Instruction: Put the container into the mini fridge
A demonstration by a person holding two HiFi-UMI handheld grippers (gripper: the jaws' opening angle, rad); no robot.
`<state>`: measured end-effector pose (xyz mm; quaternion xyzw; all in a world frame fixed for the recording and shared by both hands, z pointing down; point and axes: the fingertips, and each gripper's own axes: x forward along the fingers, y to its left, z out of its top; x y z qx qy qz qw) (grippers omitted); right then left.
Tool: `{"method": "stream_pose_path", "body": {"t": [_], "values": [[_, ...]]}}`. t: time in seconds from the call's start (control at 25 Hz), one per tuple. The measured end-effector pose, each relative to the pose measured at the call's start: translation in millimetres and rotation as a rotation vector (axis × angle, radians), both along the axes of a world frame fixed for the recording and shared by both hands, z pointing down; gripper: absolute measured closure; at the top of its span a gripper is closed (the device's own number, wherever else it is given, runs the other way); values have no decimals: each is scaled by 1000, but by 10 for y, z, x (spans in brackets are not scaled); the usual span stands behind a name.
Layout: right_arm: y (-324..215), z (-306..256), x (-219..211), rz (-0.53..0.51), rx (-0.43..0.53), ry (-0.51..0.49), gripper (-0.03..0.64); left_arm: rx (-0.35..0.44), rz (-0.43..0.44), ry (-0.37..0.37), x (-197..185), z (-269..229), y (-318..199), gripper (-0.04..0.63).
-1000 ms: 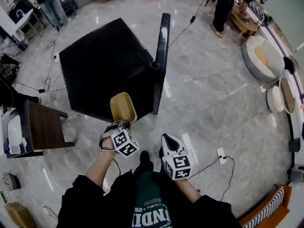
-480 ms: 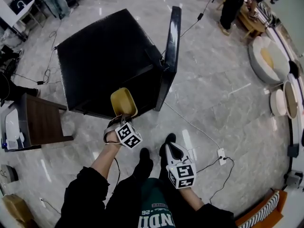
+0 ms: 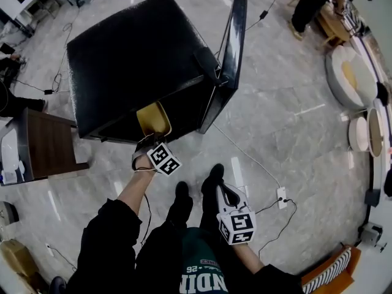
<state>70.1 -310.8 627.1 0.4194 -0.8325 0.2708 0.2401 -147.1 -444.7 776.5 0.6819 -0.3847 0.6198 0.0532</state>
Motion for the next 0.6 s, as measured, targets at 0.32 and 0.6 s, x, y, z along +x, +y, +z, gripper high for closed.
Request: {"method": "stream_pose_path", "body": {"t": [0.32,0.6], "values": [[-43,19,137,18,-4,20,581,-21,8,-22,-58,124,-233,575],[-76,11,302,54,-5,33,581,-23,26,-57,-121,157,-379,575]]}}
